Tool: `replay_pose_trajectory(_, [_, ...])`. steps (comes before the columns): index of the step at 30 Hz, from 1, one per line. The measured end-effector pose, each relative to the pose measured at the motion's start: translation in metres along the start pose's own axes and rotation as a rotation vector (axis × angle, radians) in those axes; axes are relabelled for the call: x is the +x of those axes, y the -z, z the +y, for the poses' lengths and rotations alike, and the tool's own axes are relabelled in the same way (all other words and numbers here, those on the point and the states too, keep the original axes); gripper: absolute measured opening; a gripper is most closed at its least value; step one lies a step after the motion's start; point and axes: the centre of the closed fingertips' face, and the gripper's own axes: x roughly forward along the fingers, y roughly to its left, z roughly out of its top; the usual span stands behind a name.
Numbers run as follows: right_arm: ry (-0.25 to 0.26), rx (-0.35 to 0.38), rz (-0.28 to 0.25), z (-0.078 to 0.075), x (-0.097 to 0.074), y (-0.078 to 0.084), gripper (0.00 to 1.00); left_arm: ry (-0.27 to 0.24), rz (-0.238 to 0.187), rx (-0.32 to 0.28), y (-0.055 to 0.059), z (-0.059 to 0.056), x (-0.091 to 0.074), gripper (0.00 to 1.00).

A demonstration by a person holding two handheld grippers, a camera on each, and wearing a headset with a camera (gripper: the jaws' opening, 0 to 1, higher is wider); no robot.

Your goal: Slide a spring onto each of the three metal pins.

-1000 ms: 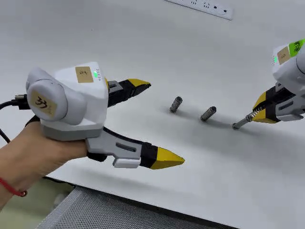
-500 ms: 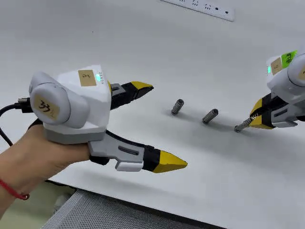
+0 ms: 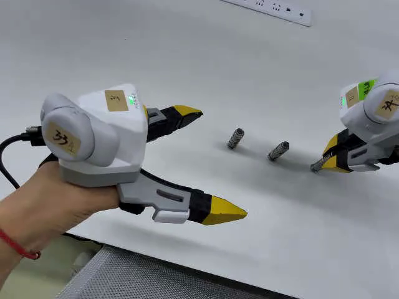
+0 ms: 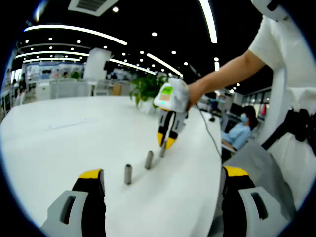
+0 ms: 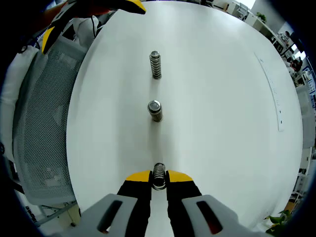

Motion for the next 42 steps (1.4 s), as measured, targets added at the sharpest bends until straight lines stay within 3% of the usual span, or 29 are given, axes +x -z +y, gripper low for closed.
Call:
replay_pose_trajectory(11, [-0.003, 0.000, 0.004, -0.005, 0.010, 0.004, 0.12, -0.005, 0.001, -0.002, 0.001, 0.001, -0.002, 1.00])
replay_pose_trajectory(29, [0.001, -0.003, -0.007, 0.000, 0.011, 0.001, 0.13, -0.010, 0.005, 0.006, 0.000, 0.001, -0.005, 0.99])
replay_pose_trajectory(42, [0.033, 0.017, -0.081, -0.004, -0.003, -0.003, 0.23, -0.014, 0.019, 0.023, 0.000, 0.000, -0.007, 1.00])
